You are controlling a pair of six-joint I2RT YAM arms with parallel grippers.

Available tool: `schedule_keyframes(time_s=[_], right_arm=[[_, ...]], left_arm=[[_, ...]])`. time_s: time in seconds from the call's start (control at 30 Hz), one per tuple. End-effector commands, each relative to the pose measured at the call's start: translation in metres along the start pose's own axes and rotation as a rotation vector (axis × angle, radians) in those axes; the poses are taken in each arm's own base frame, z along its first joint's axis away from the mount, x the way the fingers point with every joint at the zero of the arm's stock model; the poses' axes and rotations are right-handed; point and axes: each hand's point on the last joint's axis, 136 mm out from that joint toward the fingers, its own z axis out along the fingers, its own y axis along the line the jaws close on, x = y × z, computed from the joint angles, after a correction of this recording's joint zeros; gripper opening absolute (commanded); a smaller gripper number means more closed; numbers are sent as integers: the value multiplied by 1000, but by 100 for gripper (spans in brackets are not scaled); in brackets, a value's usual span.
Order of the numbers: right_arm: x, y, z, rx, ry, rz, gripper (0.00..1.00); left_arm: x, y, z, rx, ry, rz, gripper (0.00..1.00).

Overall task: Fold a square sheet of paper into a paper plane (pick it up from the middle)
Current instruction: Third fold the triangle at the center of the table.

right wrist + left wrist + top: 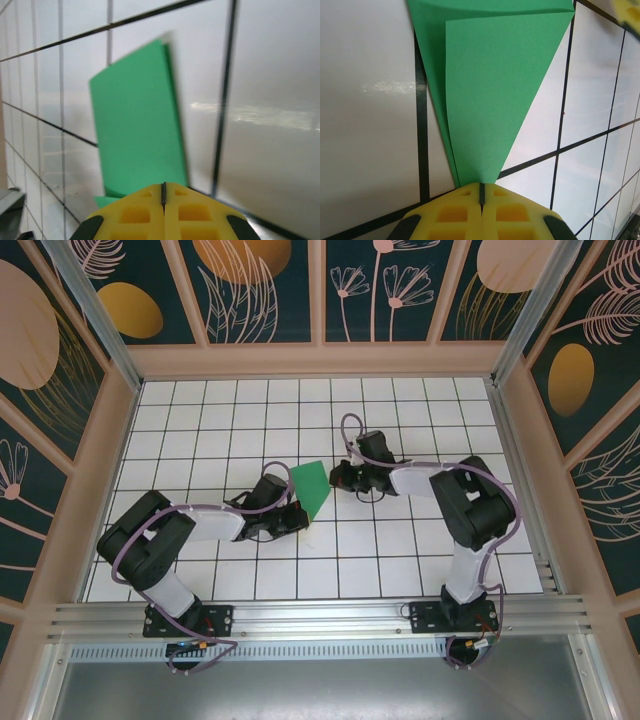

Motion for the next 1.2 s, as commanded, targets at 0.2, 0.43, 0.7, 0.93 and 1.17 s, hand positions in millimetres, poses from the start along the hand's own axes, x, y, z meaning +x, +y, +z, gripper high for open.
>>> schedule_keyframes(time_s=[0.2, 0.43, 0.7, 0.93, 1.17], right_arm=[[52, 43, 12, -66, 81, -22, 6], [63, 42, 32, -69, 135, -7, 6], [54, 14, 38, -2, 131, 34, 5], [51, -5, 35, 27, 130, 73, 4], [55, -11, 39, 43, 147, 96, 3]], left_arm=[[10, 42, -5, -179, 8, 3, 0], [8, 40, -7, -174, -1, 8, 0], [7, 36, -9, -166, -6, 13, 0], [0, 20, -15, -115, -28, 42, 1], [-12, -14, -23, -11, -59, 102, 3]])
